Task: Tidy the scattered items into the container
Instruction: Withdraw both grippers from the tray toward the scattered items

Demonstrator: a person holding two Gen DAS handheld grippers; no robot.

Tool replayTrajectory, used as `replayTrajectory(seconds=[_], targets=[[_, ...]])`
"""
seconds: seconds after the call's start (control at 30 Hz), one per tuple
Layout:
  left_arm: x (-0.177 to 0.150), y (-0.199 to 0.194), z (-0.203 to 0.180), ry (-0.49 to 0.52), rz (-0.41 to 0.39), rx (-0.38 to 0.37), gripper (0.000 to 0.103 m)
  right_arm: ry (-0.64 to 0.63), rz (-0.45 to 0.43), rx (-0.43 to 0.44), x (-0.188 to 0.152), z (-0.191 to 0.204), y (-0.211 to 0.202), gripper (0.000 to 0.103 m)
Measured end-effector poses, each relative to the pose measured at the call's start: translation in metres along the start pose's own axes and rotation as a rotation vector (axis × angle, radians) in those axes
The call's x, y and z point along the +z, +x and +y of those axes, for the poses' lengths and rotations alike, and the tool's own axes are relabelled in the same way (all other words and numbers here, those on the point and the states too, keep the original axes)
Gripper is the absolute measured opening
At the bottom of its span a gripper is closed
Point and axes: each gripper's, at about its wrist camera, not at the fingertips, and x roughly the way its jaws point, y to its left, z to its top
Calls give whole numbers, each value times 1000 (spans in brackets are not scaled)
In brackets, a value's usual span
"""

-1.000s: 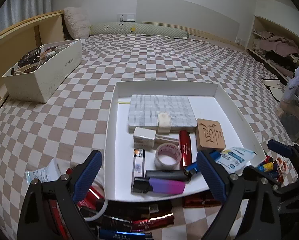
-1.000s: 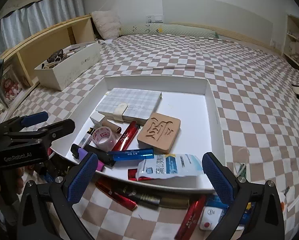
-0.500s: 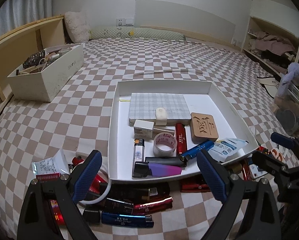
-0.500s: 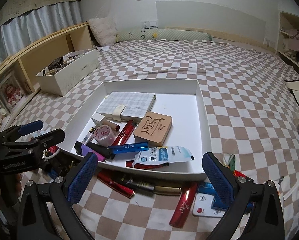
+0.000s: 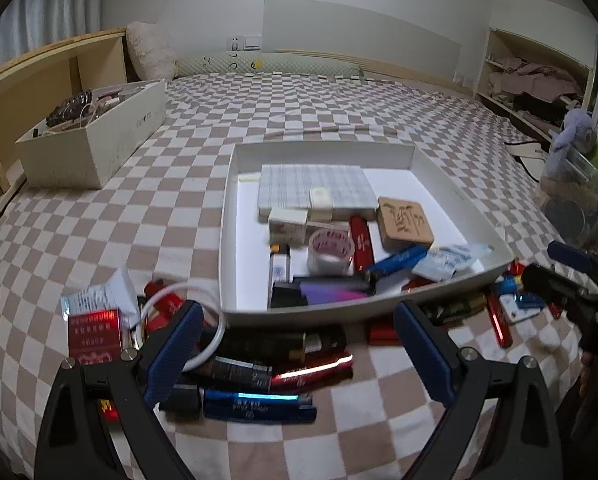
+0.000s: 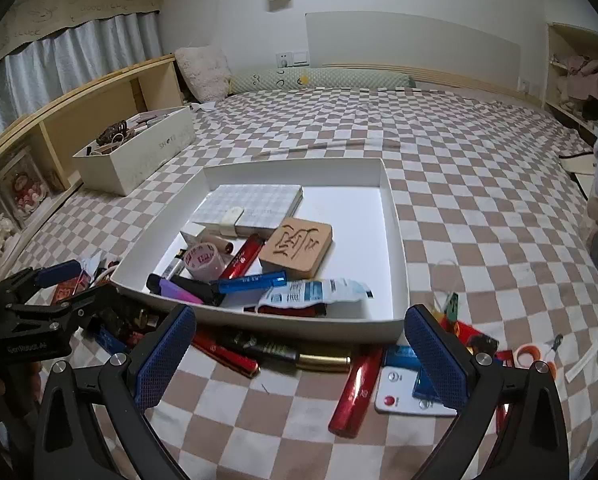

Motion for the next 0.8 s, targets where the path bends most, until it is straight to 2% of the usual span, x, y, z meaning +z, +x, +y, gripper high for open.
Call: replayTrajectory(seconds=[0.47, 0.67, 0.8], targets=[[-57, 8, 23, -1, 29, 39, 97, 1, 28, -2, -41, -1, 2, 103], [-75, 1, 30, 32, -12, 29, 97, -76, 11, 13, -67, 12, -3, 103], [-83, -2, 34, 7, -29, 10, 97, -41, 30, 36, -80, 10, -2, 103]])
